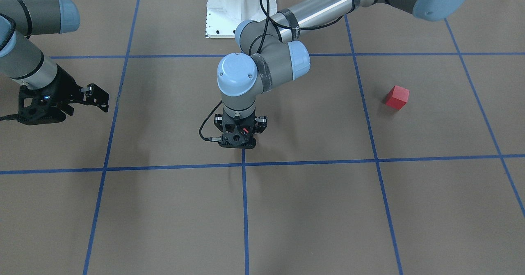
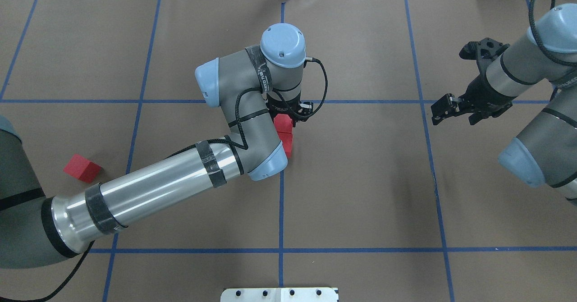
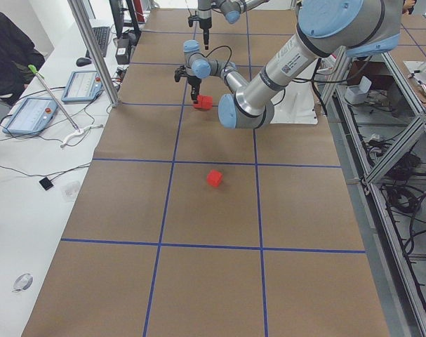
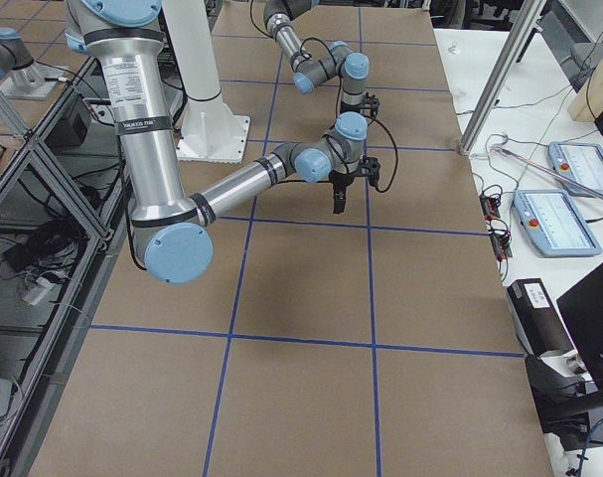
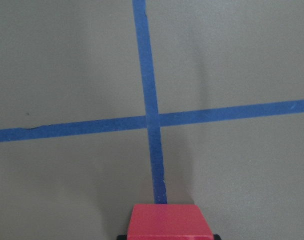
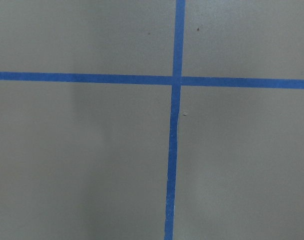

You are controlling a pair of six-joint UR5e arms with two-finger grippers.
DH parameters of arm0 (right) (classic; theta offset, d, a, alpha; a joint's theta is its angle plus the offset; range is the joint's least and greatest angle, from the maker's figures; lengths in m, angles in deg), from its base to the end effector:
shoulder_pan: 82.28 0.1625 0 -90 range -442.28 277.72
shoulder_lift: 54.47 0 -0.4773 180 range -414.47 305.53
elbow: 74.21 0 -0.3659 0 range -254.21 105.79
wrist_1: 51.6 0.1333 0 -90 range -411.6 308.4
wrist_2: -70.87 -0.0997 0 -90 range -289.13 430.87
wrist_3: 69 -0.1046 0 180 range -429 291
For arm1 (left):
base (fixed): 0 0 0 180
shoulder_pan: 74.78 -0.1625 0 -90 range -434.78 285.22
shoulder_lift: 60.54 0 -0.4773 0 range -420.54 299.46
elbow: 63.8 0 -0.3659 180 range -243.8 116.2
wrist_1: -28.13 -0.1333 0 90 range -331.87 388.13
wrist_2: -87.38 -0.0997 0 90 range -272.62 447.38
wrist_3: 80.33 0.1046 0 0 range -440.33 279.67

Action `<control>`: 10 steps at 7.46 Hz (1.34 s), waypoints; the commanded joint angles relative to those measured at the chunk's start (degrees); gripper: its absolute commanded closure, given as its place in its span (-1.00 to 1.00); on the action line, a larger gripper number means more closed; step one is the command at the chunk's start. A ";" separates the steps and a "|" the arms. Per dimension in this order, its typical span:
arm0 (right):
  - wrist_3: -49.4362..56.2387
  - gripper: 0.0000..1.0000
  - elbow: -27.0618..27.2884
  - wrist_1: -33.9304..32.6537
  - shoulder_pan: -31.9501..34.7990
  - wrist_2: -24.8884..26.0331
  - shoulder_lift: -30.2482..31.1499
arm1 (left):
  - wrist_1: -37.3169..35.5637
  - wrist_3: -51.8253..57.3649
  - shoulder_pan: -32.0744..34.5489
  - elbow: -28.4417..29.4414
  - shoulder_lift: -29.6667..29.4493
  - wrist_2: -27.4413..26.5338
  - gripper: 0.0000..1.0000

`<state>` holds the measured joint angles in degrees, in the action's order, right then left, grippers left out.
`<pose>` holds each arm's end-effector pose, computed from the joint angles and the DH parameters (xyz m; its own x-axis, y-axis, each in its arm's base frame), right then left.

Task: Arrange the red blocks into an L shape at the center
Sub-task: 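Lower the cube against the center cube's far side, adjusting its position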

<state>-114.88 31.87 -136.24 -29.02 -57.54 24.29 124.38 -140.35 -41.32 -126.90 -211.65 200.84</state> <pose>-0.2720 -0.4786 0.4779 0.6589 -0.0292 0.7517 0.0438 0.9990 0.0005 0.6658 -0.5499 0.1957 0.6949 0.0902 -0.7135 -0.0658 0.9959 0.0619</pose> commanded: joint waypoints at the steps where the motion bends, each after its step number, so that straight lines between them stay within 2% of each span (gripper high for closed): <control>1: 0.00 -1.00 0.00 0.00 0.00 0.00 -0.01 | 0.07 -0.97 -0.06 0.00 -0.07 0.01 1.00; 10: 0.00 -1.00 0.00 0.00 0.00 -0.09 -0.01 | 0.07 -1.94 -0.24 -0.44 0.11 0.01 1.00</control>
<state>-114.87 31.87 -136.24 -29.02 -57.59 24.28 124.47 -142.16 -41.56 -127.30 -211.54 200.85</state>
